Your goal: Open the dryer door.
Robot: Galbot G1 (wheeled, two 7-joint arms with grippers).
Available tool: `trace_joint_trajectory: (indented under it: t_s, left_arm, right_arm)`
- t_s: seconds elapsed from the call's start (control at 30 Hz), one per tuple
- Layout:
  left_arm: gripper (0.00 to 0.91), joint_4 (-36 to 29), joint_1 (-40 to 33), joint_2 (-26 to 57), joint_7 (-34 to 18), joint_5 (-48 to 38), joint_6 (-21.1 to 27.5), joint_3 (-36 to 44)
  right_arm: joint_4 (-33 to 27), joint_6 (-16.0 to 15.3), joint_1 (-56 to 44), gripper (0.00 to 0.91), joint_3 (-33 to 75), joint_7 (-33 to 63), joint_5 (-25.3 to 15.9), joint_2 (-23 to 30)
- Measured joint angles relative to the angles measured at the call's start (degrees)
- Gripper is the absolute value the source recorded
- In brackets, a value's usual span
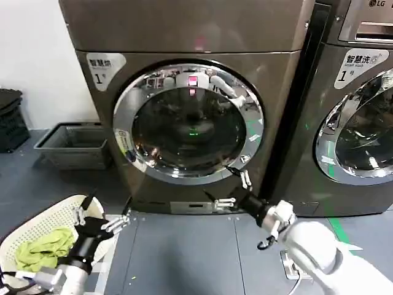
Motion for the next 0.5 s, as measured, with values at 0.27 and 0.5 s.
trace_joint_trajectory:
  t_s: [0.27, 0.5]
  left_arm:
    - [0.907, -0.12, 0.26, -0.09, 0.02, 0.11, -0.04, -0.03]
    - [0.907, -0.23, 0.41, -0.37, 0.06, 0.39, -0.15, -0.04]
  right_arm:
    - [-2.38, -0.50, 8.41, 0.907, -7.51, 2.57, 2.76, 1.63]
    - [-5.28, -1.43, 15.15, 0.907, -13.14, 4.20, 3.69, 4.05]
